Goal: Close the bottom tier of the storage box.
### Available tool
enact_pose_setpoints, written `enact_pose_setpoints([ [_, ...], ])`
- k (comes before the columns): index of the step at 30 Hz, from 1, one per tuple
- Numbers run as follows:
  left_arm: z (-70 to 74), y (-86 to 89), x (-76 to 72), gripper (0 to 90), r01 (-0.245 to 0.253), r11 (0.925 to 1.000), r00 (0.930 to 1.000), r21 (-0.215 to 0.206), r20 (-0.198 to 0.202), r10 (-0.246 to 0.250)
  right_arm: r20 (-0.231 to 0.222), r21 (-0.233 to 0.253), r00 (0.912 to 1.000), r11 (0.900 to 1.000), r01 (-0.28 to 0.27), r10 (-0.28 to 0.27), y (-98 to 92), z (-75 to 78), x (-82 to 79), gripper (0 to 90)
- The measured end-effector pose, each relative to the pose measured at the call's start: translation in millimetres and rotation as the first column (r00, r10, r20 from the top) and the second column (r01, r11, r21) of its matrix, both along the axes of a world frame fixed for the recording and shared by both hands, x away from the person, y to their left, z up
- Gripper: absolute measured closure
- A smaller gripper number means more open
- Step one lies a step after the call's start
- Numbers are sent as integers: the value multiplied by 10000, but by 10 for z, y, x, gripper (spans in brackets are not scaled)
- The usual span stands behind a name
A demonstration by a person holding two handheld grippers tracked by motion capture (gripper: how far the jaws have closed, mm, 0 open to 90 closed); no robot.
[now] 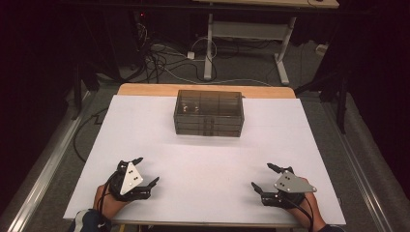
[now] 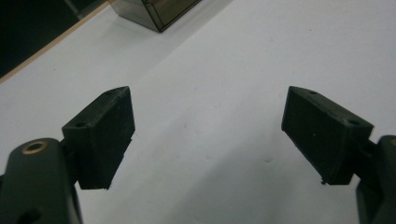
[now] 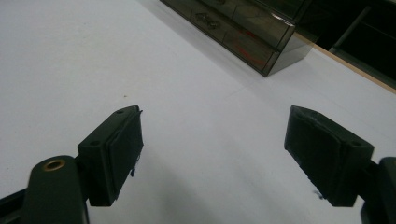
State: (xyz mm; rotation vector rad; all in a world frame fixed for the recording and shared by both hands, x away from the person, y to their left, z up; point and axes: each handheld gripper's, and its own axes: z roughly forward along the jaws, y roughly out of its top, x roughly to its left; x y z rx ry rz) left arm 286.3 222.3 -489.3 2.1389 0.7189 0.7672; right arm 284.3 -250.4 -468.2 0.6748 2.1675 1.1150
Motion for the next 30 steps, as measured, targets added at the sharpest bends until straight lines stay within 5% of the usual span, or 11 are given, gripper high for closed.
enact_pose_setpoints([
  [6, -12, 7, -24, 169, -45, 9992, 9998, -386, -200, 38, 53, 77, 10000, 10000, 27, -27, -15, 13, -5, 199],
  [30, 7, 10, -13, 169, 56, 9999, 10000, -161, -69, -57, -78, -6, 10000, 10000, -43, 43, 17, -12, 9, 196],
])
